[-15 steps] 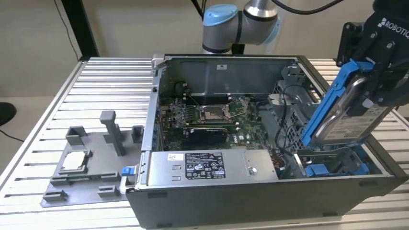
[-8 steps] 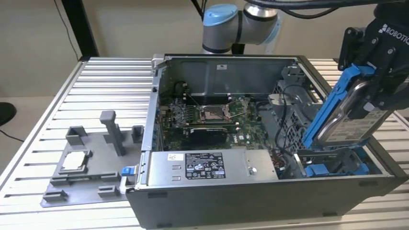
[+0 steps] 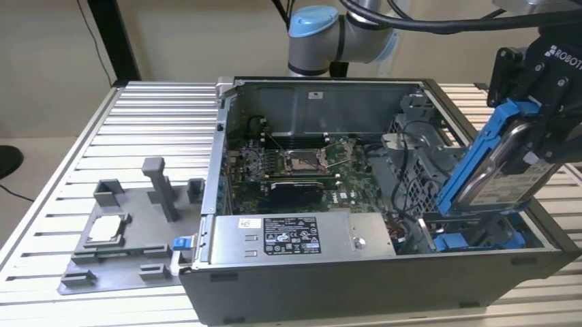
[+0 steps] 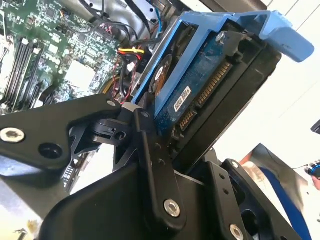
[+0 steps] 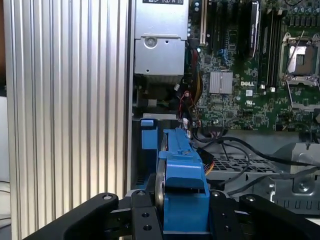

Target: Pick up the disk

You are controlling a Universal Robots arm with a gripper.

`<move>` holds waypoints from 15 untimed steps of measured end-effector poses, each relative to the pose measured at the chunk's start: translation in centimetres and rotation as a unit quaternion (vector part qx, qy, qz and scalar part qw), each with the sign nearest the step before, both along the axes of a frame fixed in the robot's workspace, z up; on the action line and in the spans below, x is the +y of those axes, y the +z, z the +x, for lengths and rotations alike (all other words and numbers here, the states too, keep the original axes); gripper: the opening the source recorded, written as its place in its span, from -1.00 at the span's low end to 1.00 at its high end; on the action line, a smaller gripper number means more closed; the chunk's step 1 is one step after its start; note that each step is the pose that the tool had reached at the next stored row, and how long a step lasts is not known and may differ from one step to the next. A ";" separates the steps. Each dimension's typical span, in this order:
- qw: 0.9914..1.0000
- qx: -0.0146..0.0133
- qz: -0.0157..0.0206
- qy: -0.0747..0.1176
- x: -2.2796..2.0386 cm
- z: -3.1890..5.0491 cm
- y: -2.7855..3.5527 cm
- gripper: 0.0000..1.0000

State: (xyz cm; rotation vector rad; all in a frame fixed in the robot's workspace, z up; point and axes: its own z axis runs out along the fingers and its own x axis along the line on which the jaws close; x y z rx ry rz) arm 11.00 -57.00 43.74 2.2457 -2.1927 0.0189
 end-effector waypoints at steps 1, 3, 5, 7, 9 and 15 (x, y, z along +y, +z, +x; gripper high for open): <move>1.000 0.000 0.000 0.000 -0.03 0.00 -0.10 -1.00; 1.000 0.000 0.001 0.000 -0.09 0.01 -0.25 -1.00; 1.000 0.000 0.002 0.000 -0.18 0.01 -0.34 -1.00; 1.000 0.000 0.001 -0.005 -0.23 0.01 -0.40 -1.00; 1.000 0.000 0.001 -0.014 -0.24 0.01 -0.44 -1.00; 1.000 0.000 0.002 -0.020 -0.26 -0.05 -0.54 -1.00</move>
